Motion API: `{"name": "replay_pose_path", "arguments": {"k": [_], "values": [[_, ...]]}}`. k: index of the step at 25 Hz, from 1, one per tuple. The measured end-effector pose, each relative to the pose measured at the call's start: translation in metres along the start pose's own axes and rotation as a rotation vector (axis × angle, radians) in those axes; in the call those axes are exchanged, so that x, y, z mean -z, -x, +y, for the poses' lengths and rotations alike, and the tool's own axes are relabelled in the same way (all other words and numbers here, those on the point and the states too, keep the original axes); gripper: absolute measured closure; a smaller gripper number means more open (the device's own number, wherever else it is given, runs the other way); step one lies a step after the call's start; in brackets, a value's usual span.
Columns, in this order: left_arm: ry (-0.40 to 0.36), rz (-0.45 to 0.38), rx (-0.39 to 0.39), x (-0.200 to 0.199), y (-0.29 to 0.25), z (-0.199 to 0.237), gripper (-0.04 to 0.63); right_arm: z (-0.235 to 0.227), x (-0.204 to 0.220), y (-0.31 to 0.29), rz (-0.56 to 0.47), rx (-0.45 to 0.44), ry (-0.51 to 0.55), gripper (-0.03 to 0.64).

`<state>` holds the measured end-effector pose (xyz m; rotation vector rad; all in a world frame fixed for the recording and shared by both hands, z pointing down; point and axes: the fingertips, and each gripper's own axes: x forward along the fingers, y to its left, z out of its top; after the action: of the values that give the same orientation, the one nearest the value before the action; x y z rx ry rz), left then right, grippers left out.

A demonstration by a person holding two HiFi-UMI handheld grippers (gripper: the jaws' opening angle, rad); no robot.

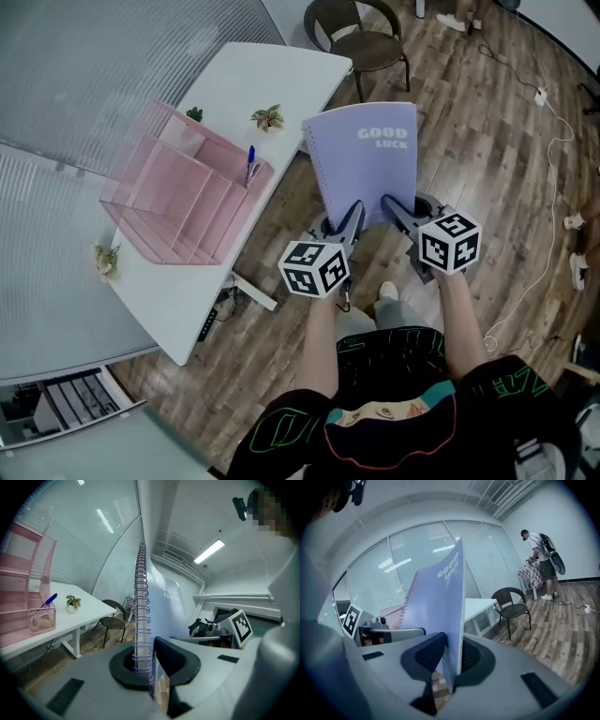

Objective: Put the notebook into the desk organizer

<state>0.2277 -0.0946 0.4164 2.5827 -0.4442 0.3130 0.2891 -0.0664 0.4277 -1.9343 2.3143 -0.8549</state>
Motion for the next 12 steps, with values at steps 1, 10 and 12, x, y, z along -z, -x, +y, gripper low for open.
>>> {"name": "replay_pose_path", "arguments": {"k": [1, 10, 12], "values": [[0.007, 0.002, -0.008, 0.002, 0.0, 0.004, 0.555, 0.0, 0.003, -0.004, 0.008, -0.006, -0.001, 0.554], [0.108, 0.001, -0.022, 0.017, 0.0, 0.031, 0.555, -0.001, 0.018, -0.028, 0.085, -0.014, -0.002, 0.554], [0.135, -0.004, -0.042, 0.022, 0.006, 0.043, 0.555, 0.005, 0.024, -0.039, 0.114, -0.027, 0.004, 0.554]]}}
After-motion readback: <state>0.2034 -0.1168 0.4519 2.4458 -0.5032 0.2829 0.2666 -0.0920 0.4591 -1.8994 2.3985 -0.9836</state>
